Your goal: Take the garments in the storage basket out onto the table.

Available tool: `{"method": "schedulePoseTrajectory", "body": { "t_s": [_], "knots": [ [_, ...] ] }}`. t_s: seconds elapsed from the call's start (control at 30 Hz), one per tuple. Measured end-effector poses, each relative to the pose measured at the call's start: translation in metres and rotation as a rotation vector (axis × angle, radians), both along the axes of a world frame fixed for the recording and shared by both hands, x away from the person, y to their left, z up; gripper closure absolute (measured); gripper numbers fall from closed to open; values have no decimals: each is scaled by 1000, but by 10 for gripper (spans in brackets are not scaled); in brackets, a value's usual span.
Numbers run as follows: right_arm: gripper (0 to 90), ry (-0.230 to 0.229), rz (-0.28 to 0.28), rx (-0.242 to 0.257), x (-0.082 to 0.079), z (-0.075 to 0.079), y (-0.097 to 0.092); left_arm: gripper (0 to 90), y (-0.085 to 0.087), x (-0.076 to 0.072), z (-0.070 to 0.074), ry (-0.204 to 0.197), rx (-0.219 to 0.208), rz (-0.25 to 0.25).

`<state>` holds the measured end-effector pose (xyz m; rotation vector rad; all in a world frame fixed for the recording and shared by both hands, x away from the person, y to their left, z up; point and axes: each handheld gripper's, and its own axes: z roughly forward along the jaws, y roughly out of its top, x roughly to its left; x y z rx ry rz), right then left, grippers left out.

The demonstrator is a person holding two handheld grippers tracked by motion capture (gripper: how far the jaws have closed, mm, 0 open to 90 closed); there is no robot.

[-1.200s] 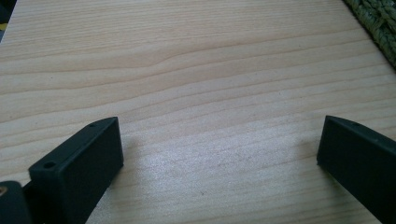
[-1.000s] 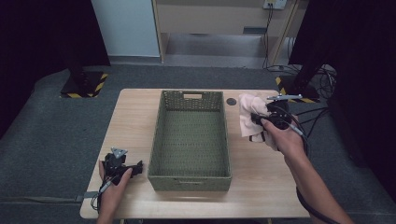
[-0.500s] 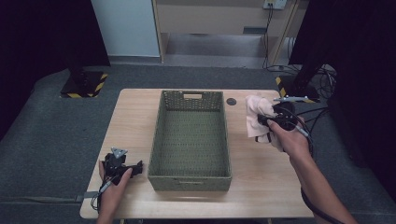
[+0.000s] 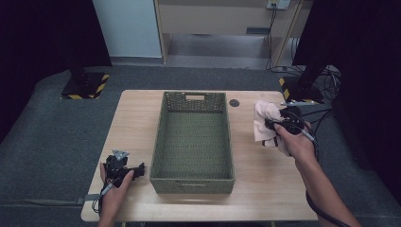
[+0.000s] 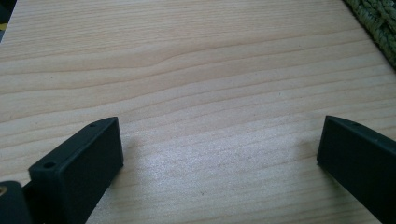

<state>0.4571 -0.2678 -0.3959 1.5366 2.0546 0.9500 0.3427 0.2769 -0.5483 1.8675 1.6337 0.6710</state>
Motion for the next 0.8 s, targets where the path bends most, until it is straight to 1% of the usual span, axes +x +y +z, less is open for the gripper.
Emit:
{"method": "schedulePoseTrajectory", "body": {
  "t_s": [0.3,0.53,0.8],
  "knots": [
    [563,15,-20,-2,4,-14,-5,0,0,0,0,0,0,0],
    [563,20,-12,-5,5,-23,-1,0,0,0,0,0,0,0],
    [563,30,-17,-7,8,-32,2,0,0,0,0,0,0,0]
  ]
}}
